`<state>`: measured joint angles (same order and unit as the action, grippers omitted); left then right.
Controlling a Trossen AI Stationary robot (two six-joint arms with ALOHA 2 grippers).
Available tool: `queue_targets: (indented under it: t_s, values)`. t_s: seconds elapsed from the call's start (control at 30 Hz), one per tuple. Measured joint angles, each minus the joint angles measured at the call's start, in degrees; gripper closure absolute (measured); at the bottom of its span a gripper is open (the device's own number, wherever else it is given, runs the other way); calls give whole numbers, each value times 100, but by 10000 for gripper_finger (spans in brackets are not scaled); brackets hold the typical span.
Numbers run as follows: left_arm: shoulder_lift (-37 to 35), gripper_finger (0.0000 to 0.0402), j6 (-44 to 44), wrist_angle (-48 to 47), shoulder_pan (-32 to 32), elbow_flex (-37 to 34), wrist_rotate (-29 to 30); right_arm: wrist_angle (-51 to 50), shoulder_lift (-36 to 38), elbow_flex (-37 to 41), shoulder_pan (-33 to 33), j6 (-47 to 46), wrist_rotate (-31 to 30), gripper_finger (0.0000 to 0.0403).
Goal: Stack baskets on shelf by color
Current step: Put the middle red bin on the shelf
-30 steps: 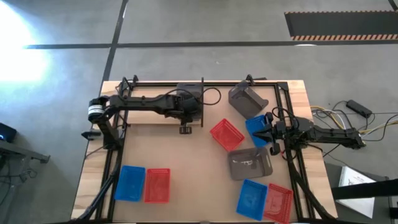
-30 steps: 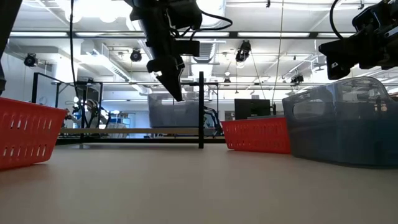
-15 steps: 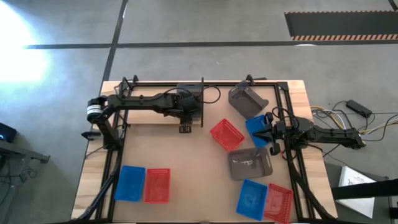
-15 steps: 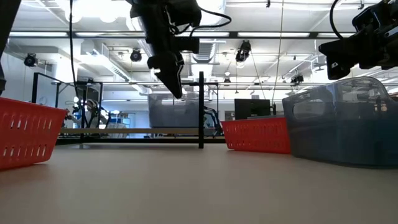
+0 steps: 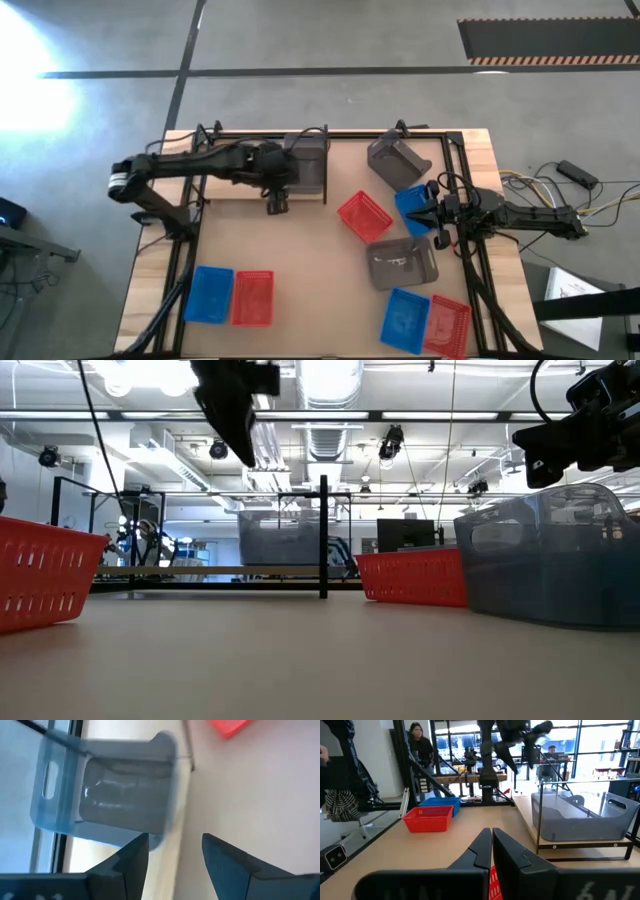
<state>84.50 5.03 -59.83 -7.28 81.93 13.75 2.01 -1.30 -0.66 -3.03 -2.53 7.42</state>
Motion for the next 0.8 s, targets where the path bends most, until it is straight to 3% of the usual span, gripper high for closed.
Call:
queue_targets:
  t_s: [0.17,0.3,0.53,0.8]
  values:
    - [-535,233,-118,162,790,-348,-17,0,0,0,-1,0,0,394]
    - [-800,233,-709,344,1611,-749,-12,1,0,-1,0,-2,0,394]
    - [-777,233,-2121,805,3243,-1291,160,1,0,1,0,-1,0,394]
    - [-349,233,-4250,841,4669,-1335,316,1,0,1,0,-2,0,394]
